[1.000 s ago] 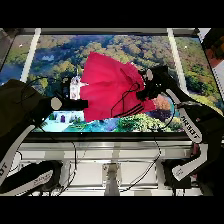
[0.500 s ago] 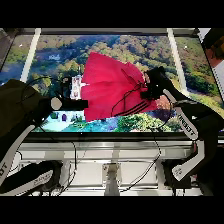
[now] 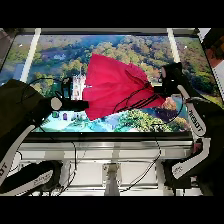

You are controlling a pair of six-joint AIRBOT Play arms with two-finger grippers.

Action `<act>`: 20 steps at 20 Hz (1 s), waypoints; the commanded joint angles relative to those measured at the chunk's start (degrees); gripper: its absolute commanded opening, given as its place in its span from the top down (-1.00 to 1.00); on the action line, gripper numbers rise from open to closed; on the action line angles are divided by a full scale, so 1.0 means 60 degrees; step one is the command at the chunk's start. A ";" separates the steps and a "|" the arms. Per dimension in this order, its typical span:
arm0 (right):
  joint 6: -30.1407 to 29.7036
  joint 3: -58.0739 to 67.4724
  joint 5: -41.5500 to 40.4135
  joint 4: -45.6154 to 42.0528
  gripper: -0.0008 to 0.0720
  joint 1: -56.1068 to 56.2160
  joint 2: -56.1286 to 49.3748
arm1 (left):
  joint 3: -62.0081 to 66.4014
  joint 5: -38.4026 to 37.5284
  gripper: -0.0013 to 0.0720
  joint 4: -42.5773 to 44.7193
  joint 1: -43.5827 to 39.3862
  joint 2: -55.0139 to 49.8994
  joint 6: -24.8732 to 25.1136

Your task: Fold the clothes and pants, and hang the long-sleeved shirts on hangers.

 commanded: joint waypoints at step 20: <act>-0.5832 0.1665 0.1989 0.8834 0.02 -0.3402 -0.0062 | 0.0007 -0.0062 0.94 0.1417 0.0597 0.0007 0.0000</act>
